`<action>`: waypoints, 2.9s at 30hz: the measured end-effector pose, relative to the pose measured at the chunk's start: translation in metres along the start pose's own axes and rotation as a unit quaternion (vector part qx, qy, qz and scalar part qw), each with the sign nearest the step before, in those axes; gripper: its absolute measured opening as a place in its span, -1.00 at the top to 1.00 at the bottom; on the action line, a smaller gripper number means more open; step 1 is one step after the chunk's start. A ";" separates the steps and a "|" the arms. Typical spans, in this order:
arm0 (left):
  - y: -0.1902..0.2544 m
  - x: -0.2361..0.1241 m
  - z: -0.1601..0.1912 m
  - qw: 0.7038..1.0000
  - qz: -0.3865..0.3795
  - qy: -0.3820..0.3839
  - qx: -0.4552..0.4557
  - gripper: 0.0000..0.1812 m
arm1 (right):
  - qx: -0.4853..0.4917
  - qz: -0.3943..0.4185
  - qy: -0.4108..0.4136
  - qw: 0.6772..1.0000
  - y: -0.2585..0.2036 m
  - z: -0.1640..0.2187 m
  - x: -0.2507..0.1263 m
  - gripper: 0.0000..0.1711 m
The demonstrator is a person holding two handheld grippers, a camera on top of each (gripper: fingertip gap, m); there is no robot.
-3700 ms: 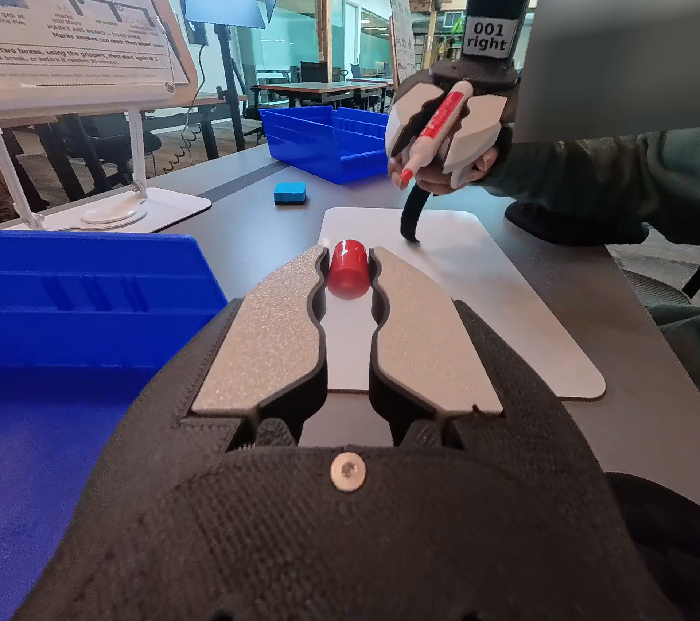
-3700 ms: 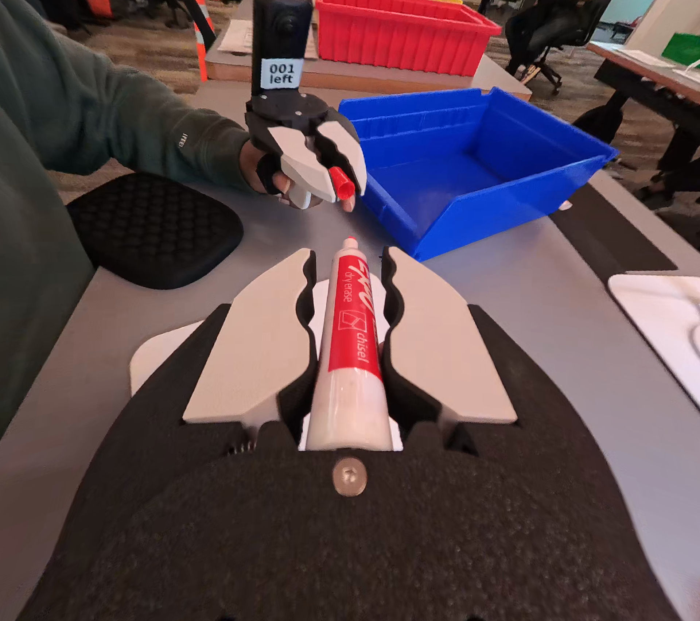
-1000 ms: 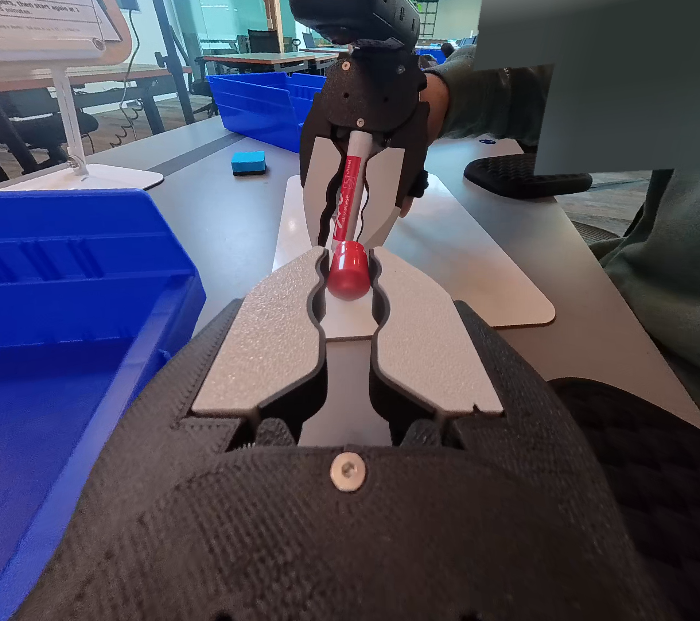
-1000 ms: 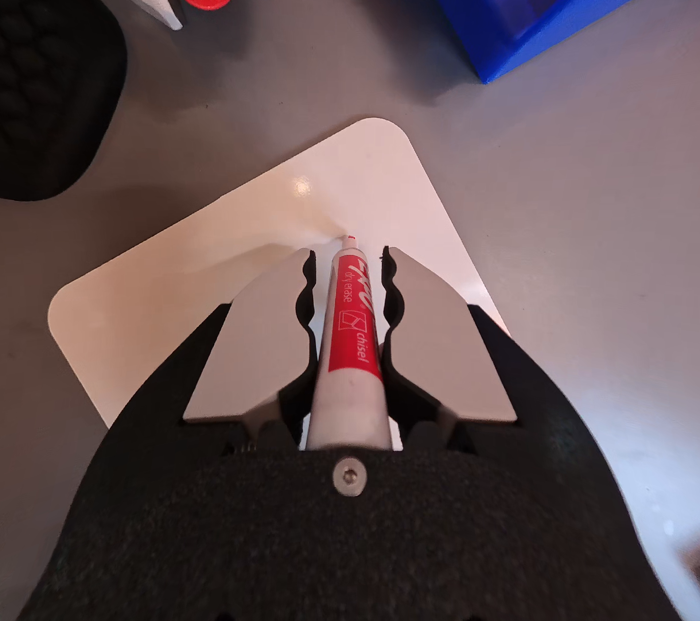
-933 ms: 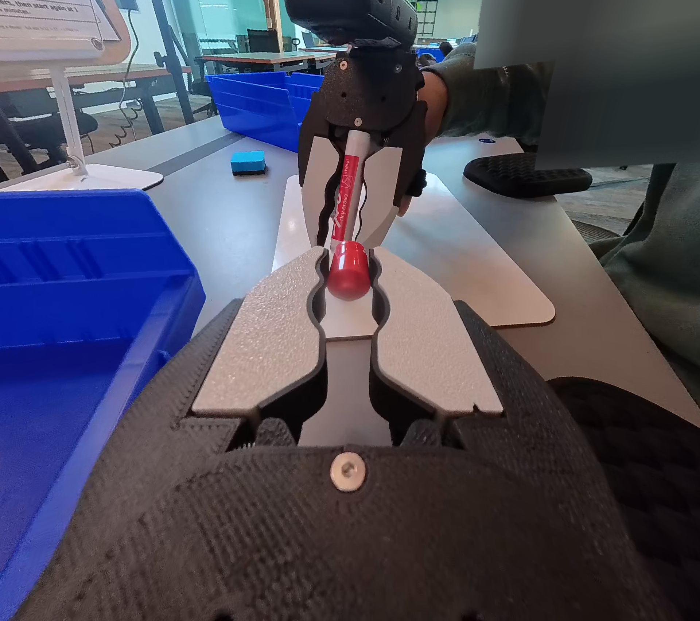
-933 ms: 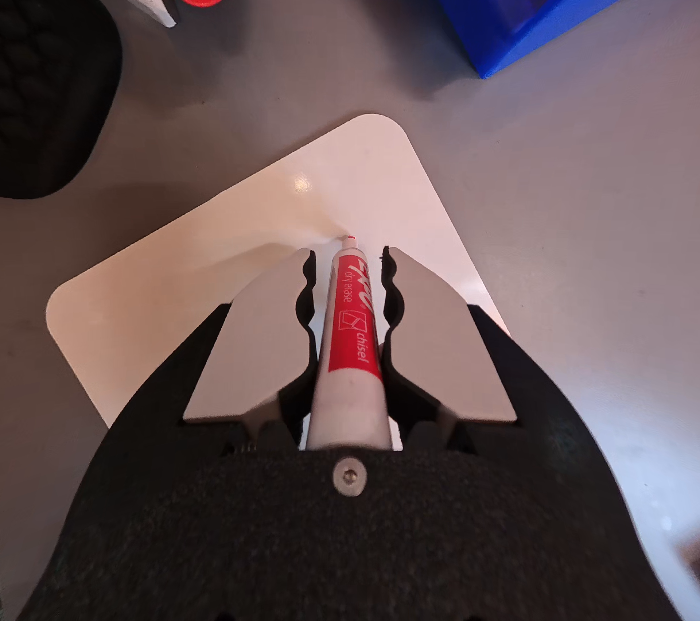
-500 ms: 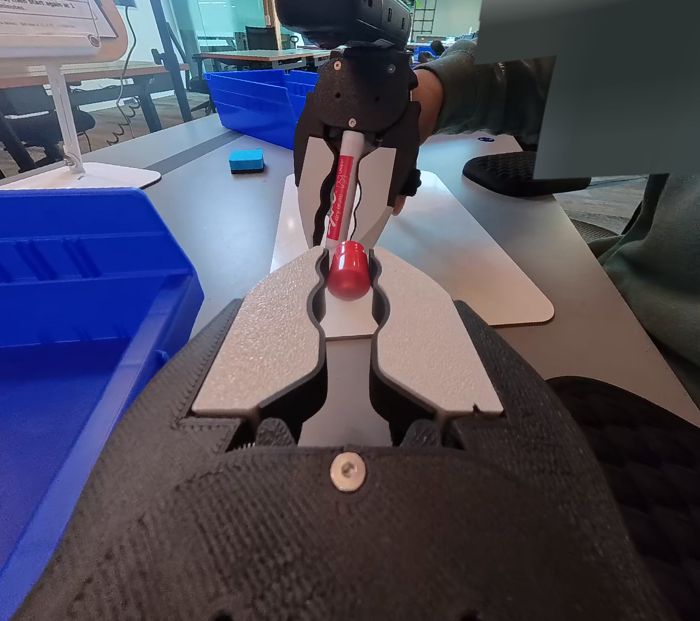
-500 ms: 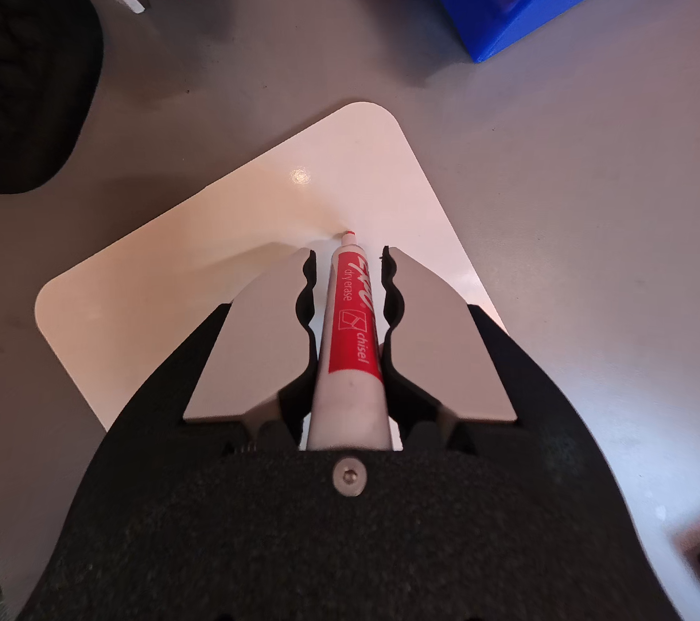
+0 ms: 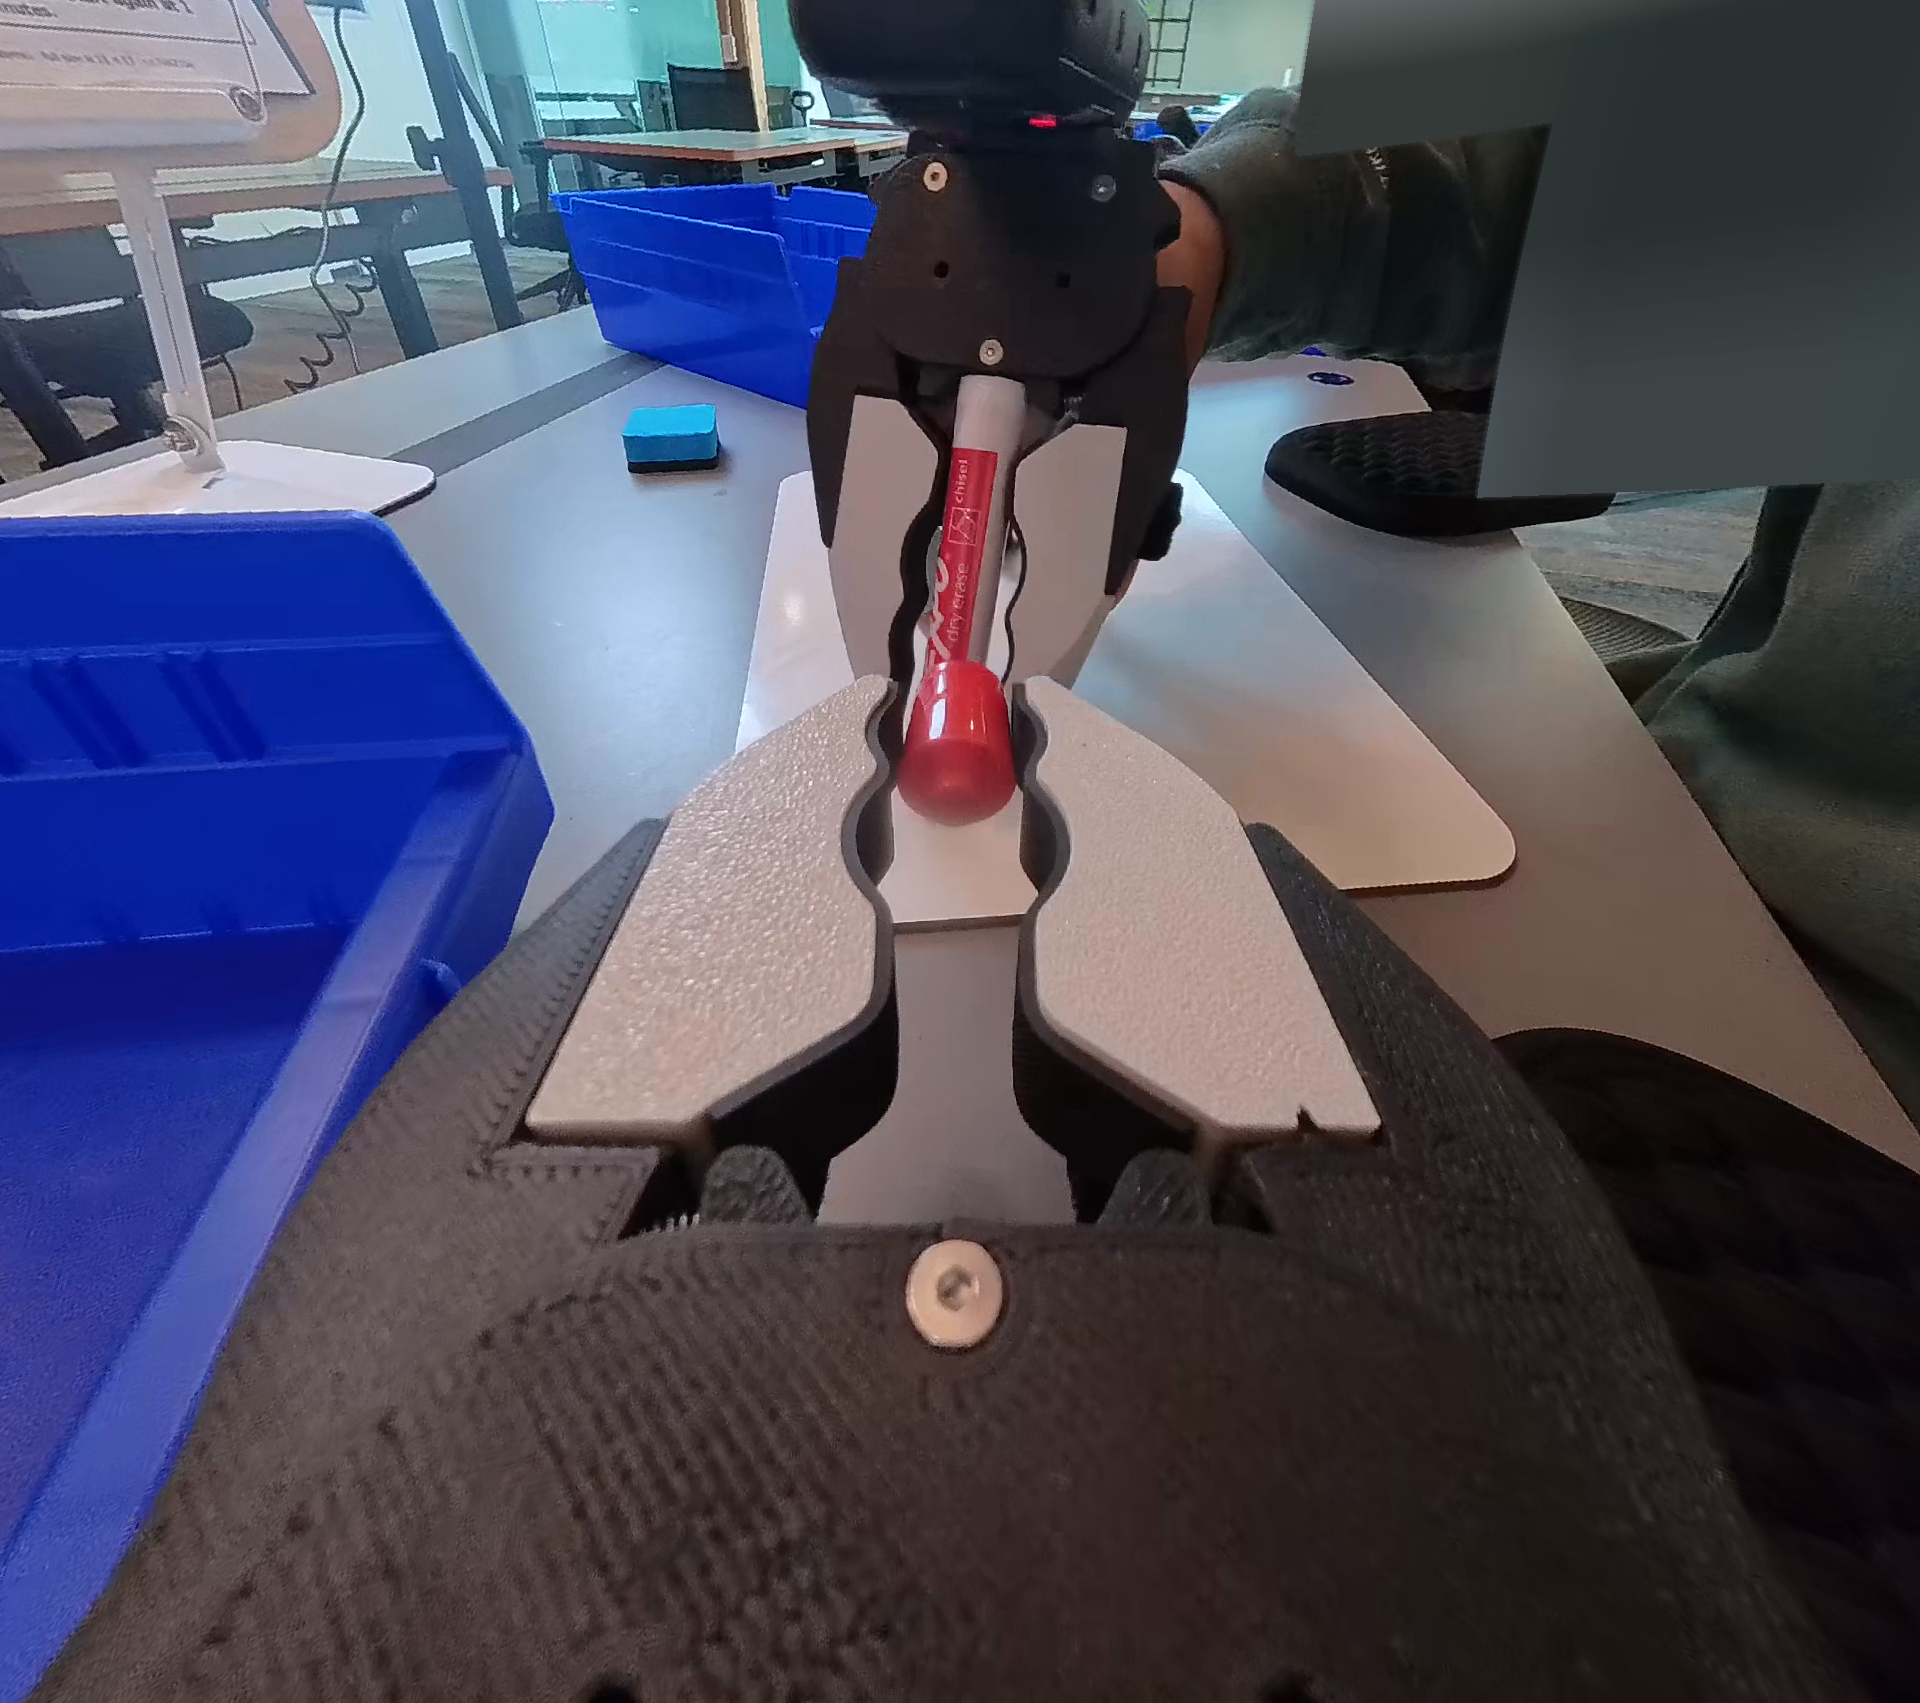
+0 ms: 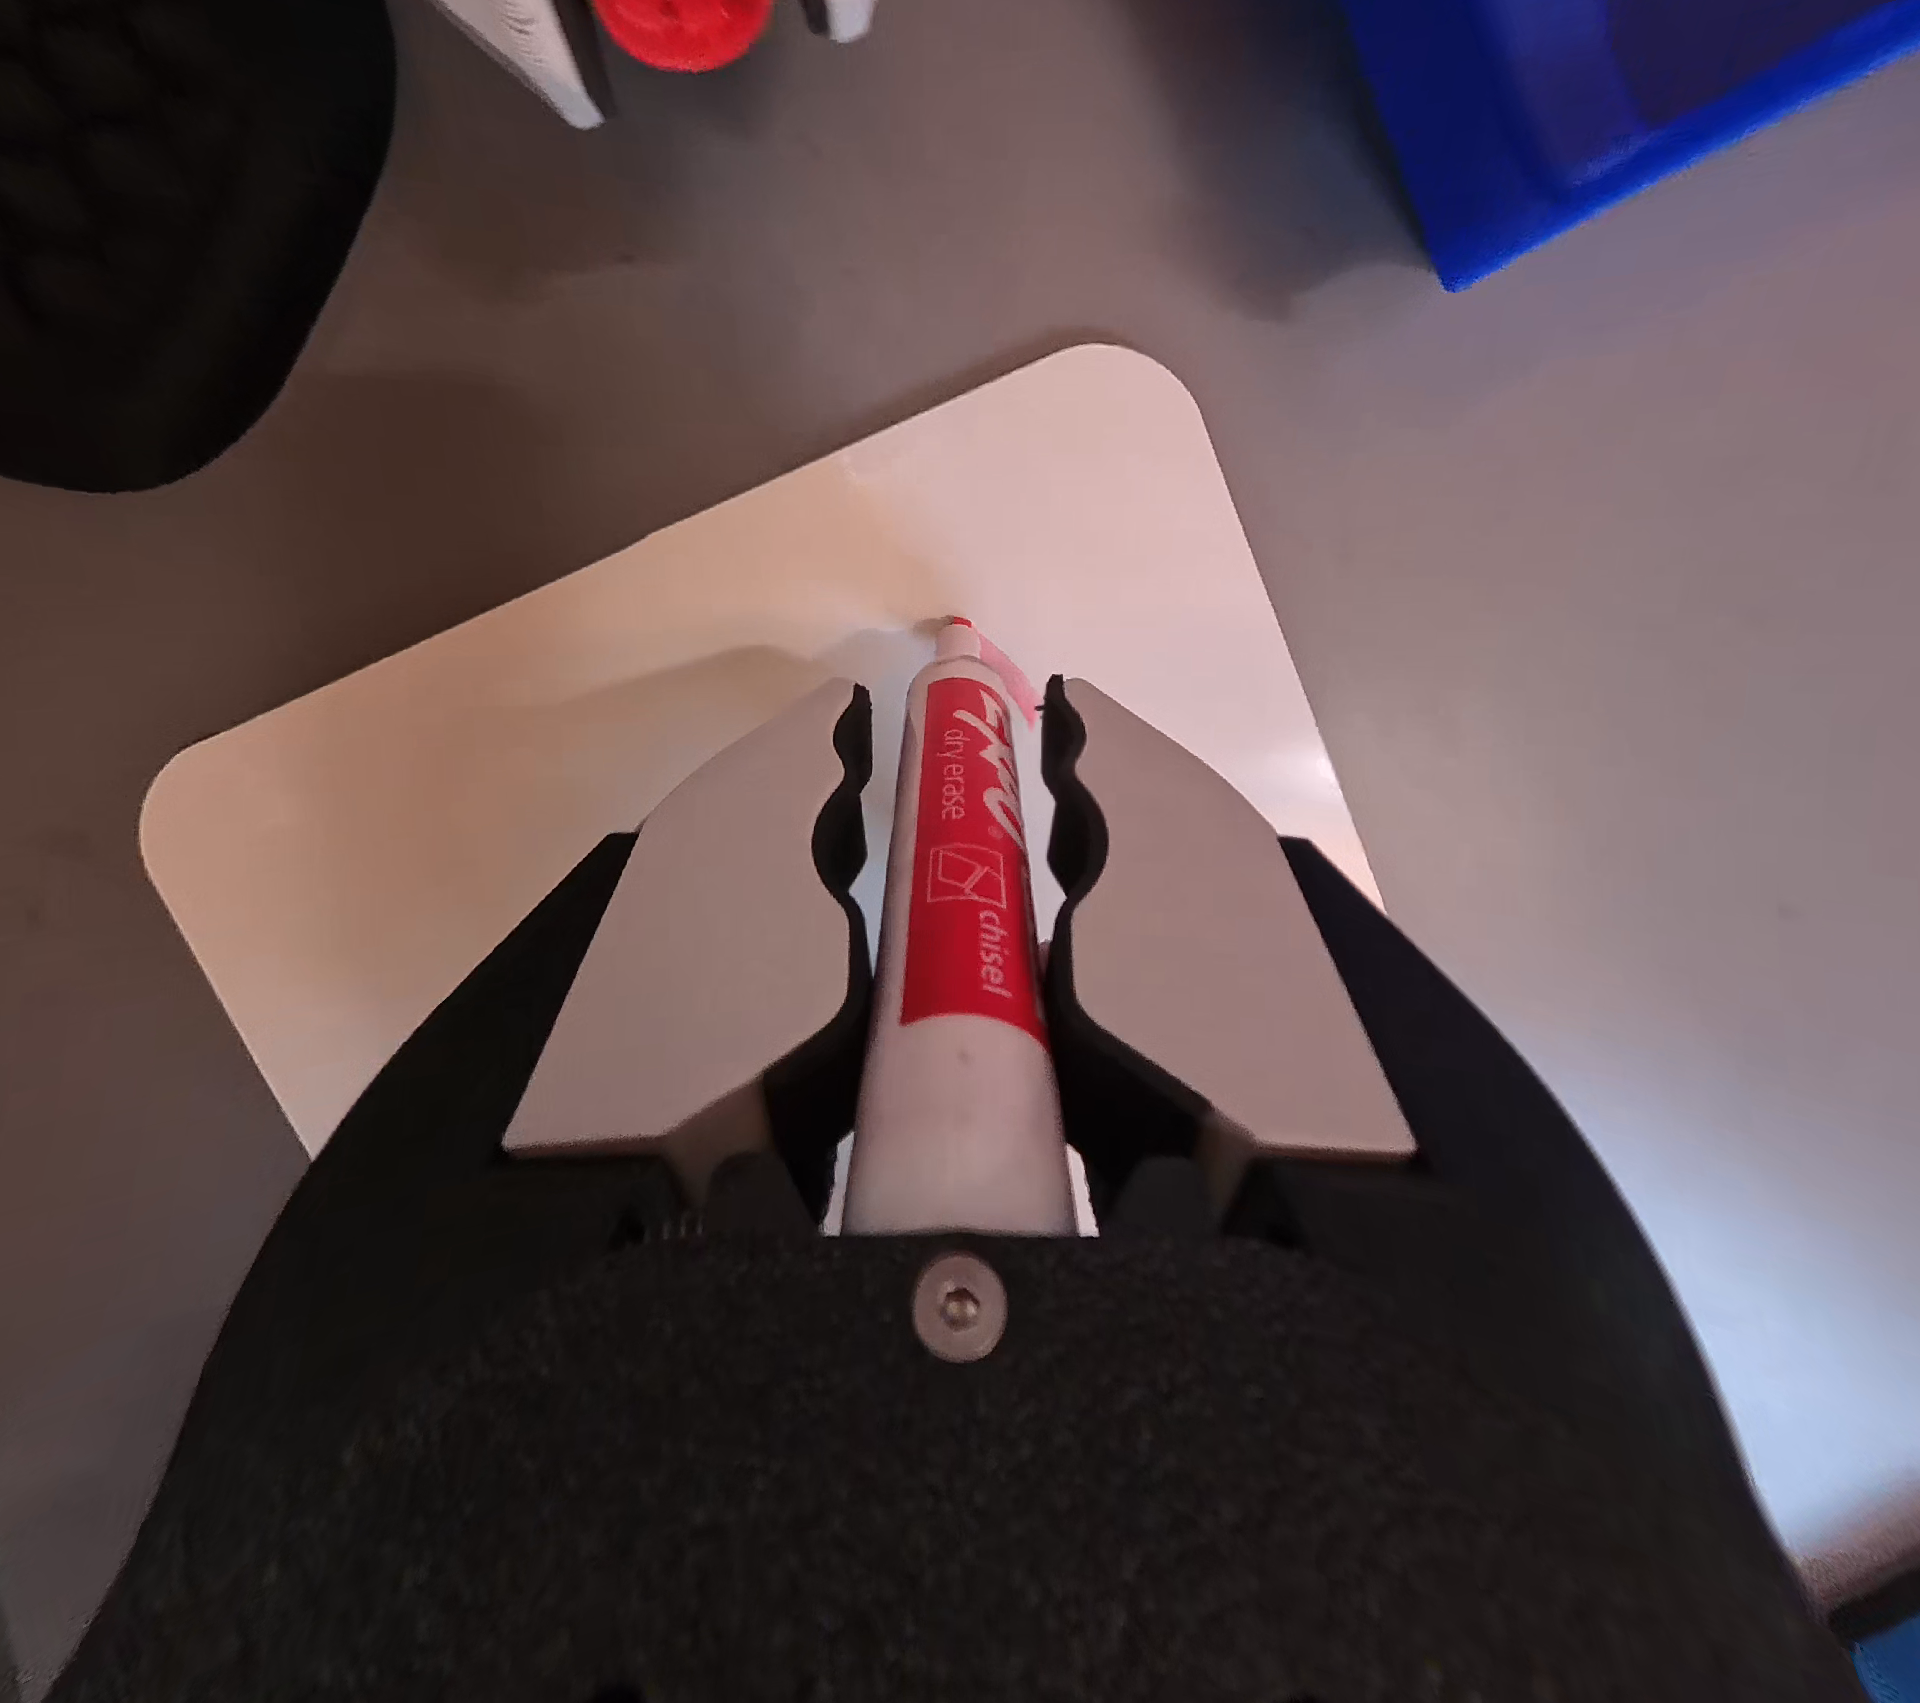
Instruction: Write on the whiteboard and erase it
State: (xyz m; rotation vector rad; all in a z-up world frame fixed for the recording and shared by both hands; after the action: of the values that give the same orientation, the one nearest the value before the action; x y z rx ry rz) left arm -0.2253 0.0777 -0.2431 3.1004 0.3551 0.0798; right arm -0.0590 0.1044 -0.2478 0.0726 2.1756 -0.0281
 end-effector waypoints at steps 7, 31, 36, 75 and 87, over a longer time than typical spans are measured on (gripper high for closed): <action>0.001 0.000 0.000 1.000 0.002 -0.001 0.000 0.78 | -0.034 -0.025 -0.010 0.999 -0.018 -0.007 0.005 0.63; 0.001 0.000 0.000 1.000 0.005 0.002 -0.009 0.78 | -0.013 -0.009 -0.080 0.997 -0.045 0.042 -0.036 0.63; 0.001 -0.001 0.000 1.000 0.006 0.001 -0.011 0.78 | -0.002 0.015 -0.078 0.997 -0.020 0.046 -0.038 0.63; 0.004 -0.004 -0.001 1.000 0.005 0.002 -0.016 0.78 | 0.043 0.051 -0.014 0.998 0.025 0.052 -0.045 0.62; 0.003 -0.004 -0.001 1.000 0.002 0.002 -0.020 0.78 | 0.042 0.050 -0.024 0.998 0.030 0.053 -0.042 0.62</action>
State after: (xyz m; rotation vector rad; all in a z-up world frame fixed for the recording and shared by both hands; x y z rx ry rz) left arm -0.2289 0.0738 -0.2425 3.0626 0.3419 0.0919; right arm 0.0103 0.1302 -0.2427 0.2261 2.1196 -0.0627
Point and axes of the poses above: each gripper's, where its closed fingertips meet, x out along the fingers, z out of its underside, y = z × x across the jaws, the point moved 8 cm from there along -x, back along the fingers, and after that the axes turned 8 degrees about y, right-handed, at the moved point
